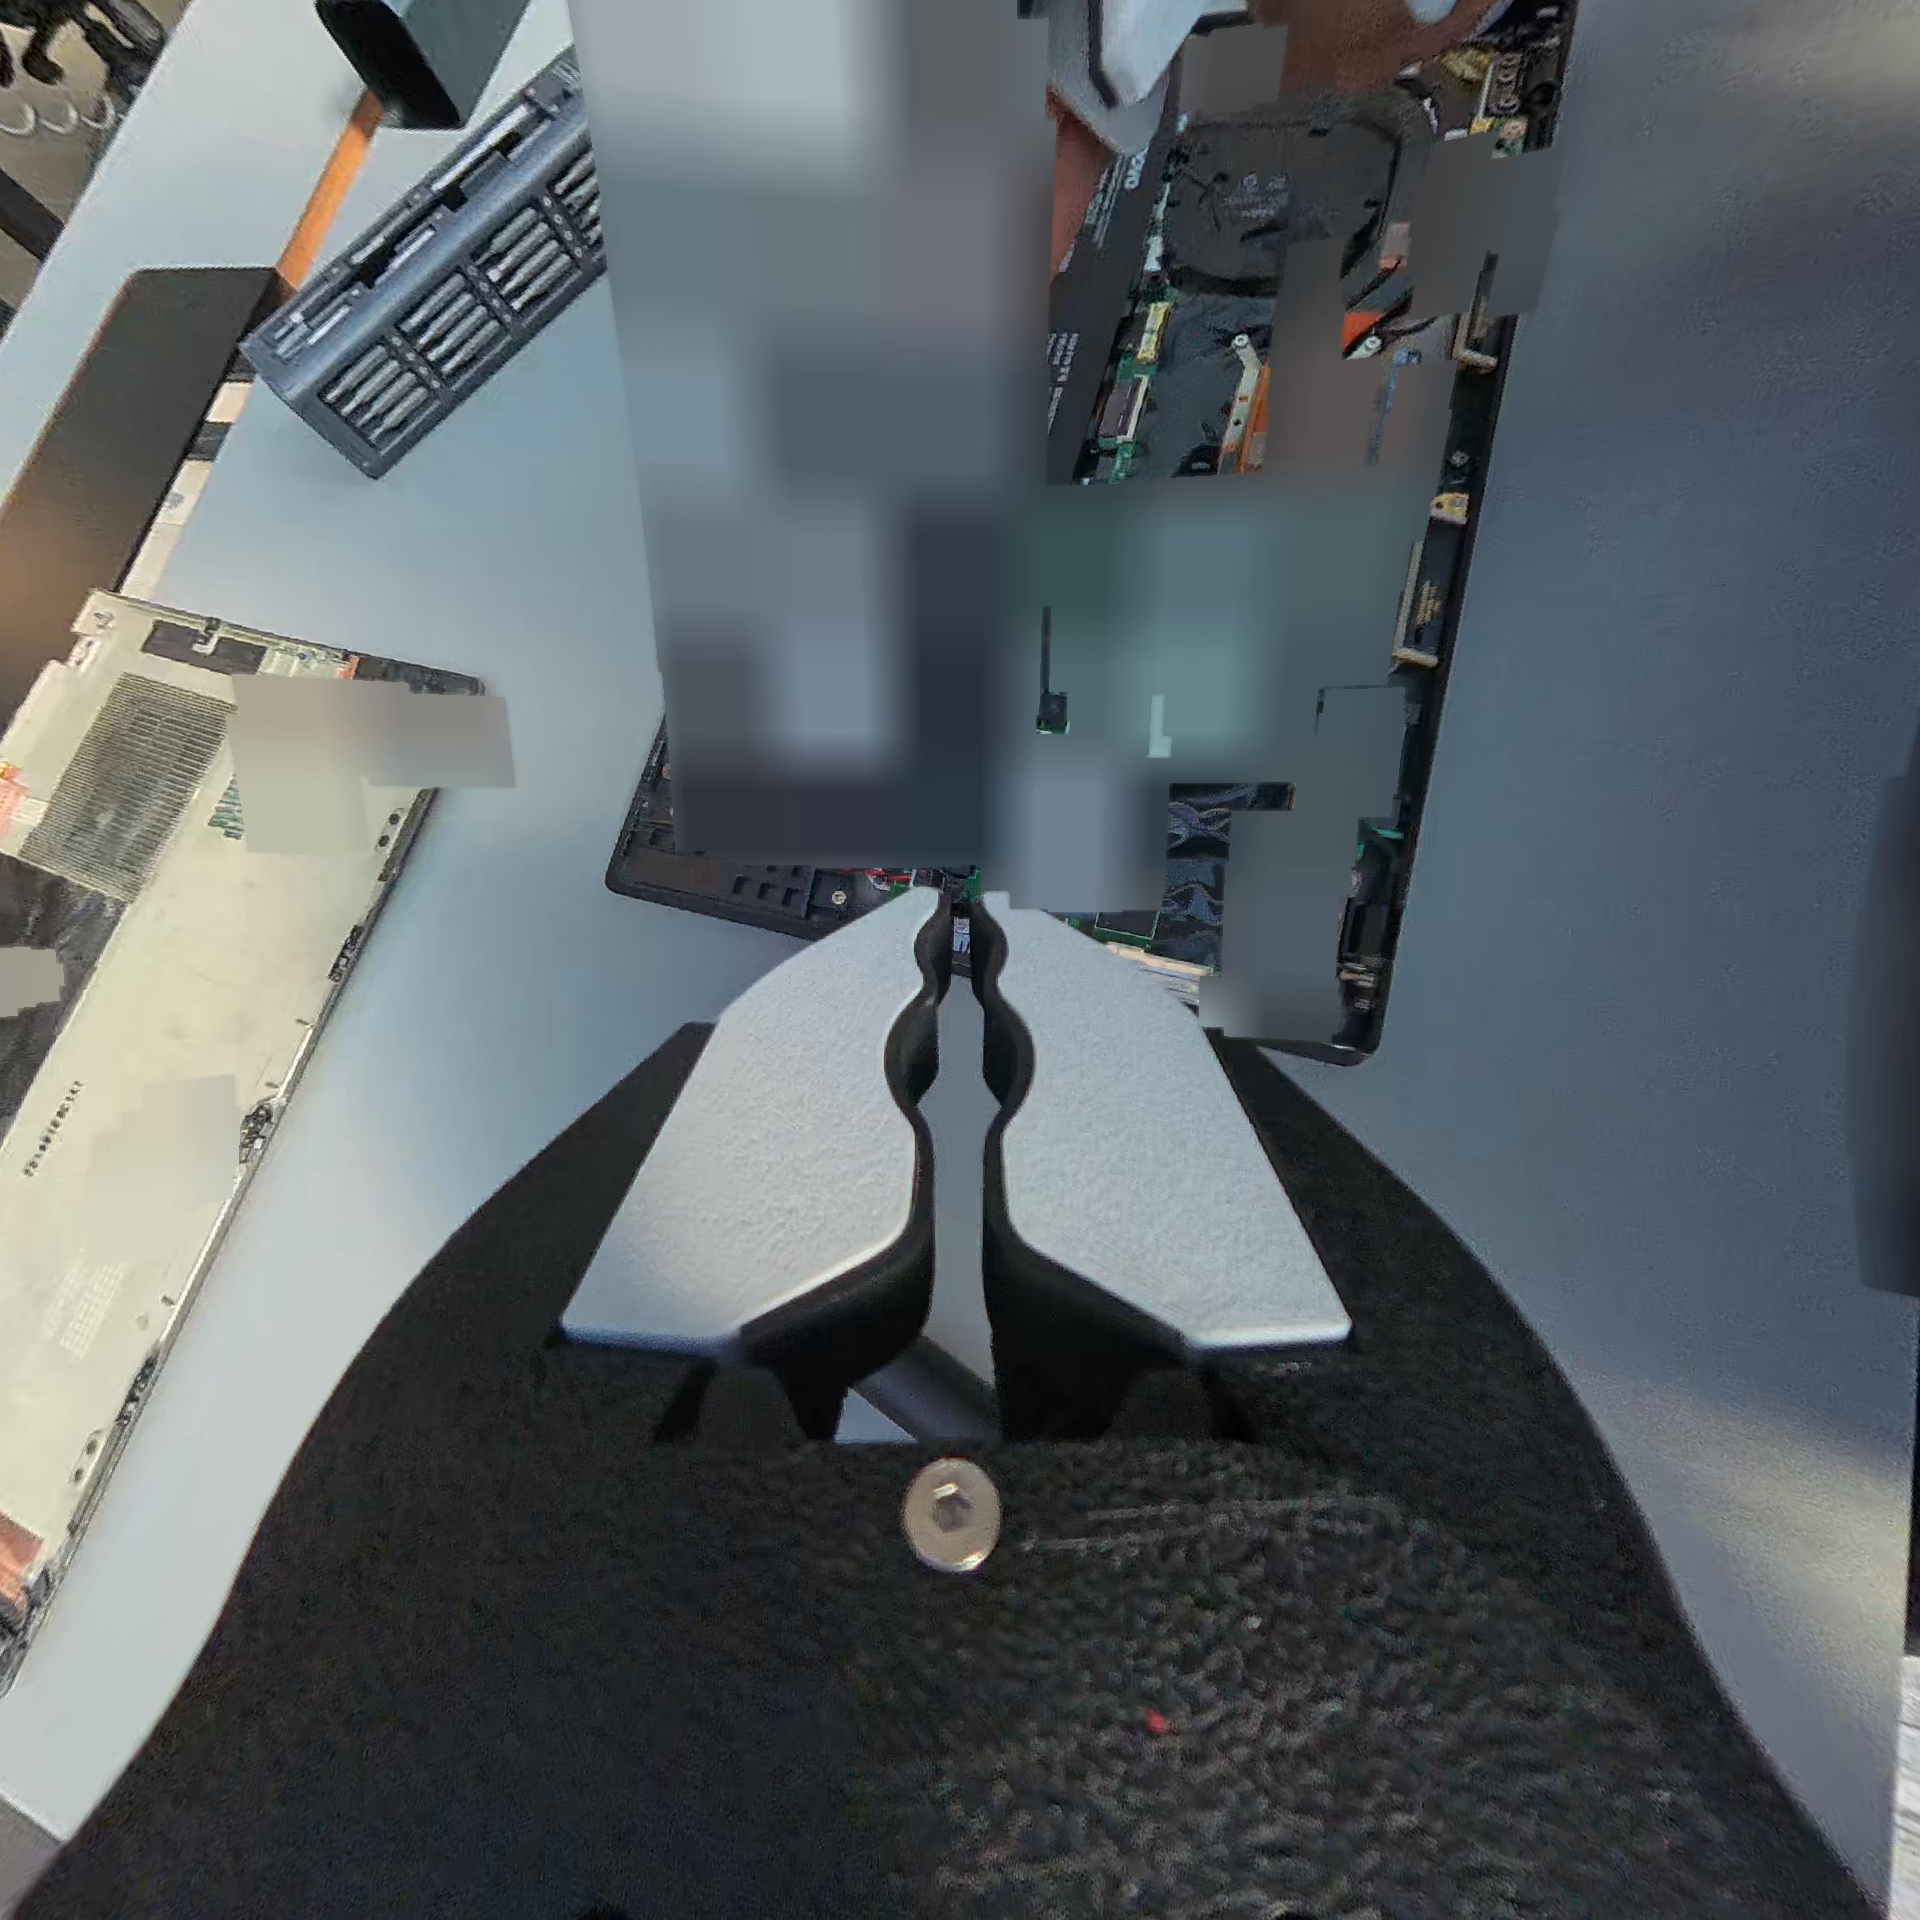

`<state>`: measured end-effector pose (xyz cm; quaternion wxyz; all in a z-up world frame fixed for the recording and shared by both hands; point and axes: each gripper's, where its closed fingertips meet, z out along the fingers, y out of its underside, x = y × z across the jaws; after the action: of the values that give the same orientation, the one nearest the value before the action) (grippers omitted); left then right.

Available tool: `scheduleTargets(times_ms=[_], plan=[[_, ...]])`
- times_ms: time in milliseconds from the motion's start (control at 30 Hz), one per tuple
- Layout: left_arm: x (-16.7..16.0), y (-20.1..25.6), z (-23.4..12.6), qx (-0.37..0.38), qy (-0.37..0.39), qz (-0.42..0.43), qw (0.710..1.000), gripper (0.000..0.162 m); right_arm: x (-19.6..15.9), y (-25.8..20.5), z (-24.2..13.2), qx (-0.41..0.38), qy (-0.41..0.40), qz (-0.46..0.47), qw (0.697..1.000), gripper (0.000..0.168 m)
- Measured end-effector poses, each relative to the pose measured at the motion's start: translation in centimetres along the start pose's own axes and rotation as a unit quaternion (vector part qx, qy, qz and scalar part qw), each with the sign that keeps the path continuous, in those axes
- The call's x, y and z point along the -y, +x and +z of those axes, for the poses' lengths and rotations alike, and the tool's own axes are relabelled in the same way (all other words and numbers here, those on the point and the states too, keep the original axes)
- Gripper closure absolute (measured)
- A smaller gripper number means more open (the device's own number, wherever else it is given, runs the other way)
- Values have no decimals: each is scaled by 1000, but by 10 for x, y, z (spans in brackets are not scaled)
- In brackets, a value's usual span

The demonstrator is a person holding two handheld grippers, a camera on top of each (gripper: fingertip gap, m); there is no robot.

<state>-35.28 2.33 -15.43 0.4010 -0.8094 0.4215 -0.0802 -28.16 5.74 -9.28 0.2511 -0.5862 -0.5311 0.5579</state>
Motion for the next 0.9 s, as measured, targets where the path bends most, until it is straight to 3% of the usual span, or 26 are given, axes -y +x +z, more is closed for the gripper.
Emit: scheduleTargets(times_ms=[300,567,900], plan=[[-21,-31,48,-45,-103,40,993,160,-29,17,-33,-91,-24,-72,993,147],[-29,-37,65,-51,-161,86,982,160,-31,22,-61,-104,10,-59,993,148],[-26,-36,68,-66,-184,96,976,160,-39,26,-70,-96,12,-41,994,148]])
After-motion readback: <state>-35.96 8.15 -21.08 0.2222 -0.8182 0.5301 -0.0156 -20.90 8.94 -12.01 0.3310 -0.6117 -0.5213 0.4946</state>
